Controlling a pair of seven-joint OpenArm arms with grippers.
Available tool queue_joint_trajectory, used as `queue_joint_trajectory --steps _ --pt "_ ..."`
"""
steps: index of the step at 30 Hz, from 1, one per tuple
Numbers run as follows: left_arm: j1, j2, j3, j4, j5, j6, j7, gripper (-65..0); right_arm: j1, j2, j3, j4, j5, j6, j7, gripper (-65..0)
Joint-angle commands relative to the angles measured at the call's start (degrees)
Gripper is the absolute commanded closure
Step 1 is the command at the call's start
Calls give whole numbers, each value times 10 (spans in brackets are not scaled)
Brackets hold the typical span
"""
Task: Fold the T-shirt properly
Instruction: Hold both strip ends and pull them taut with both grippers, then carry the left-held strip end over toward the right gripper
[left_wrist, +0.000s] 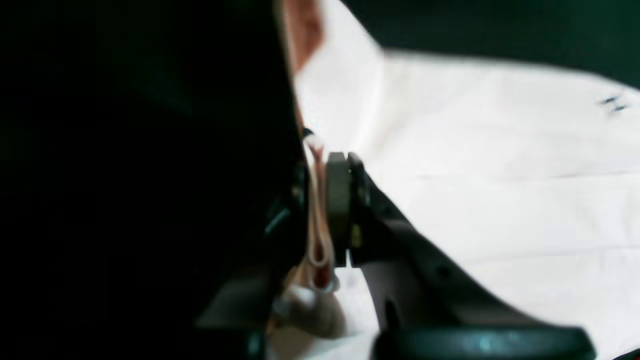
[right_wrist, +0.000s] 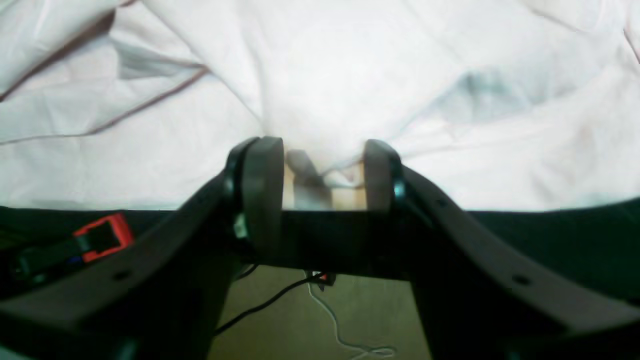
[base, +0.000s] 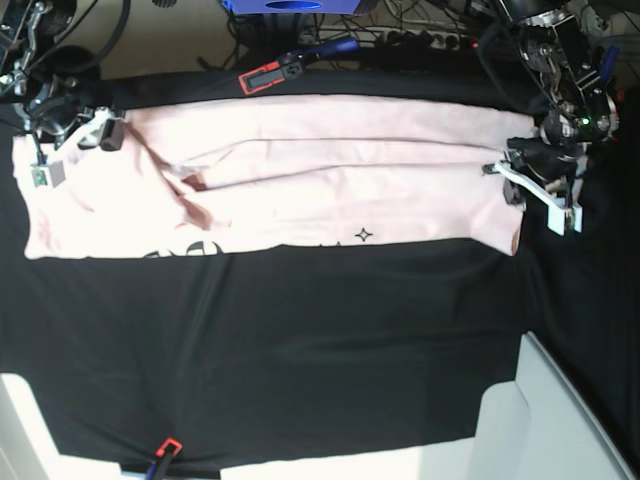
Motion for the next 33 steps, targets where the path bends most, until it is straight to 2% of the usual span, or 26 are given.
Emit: queue_joint_trajectory --steps 1,3,7,11,17,22,33 --pt "2 3 0 23 -3 -2 -10 0 3 5 1 8 6 5 7 -252" --pt "10 5 1 43 -3 -2 7 0 4 4 1 8 6 5 7 -252" --pt "7 34 2 82 -8 -2 64 0 4 4 1 8 6 5 7 -252" --pt "8 74 6 108 -8 -2 66 0 4 4 1 8 6 5 7 -252" --pt "10 101 122 107 -8 -2 66 0 4 4 1 7 6 5 7 -252" --pt "6 135 175 106 -7 -2 65 0 4 4 1 7 6 5 7 -252" --pt "-5 137 332 67 -4 -2 63 0 4 4 1 7 6 5 7 -252"
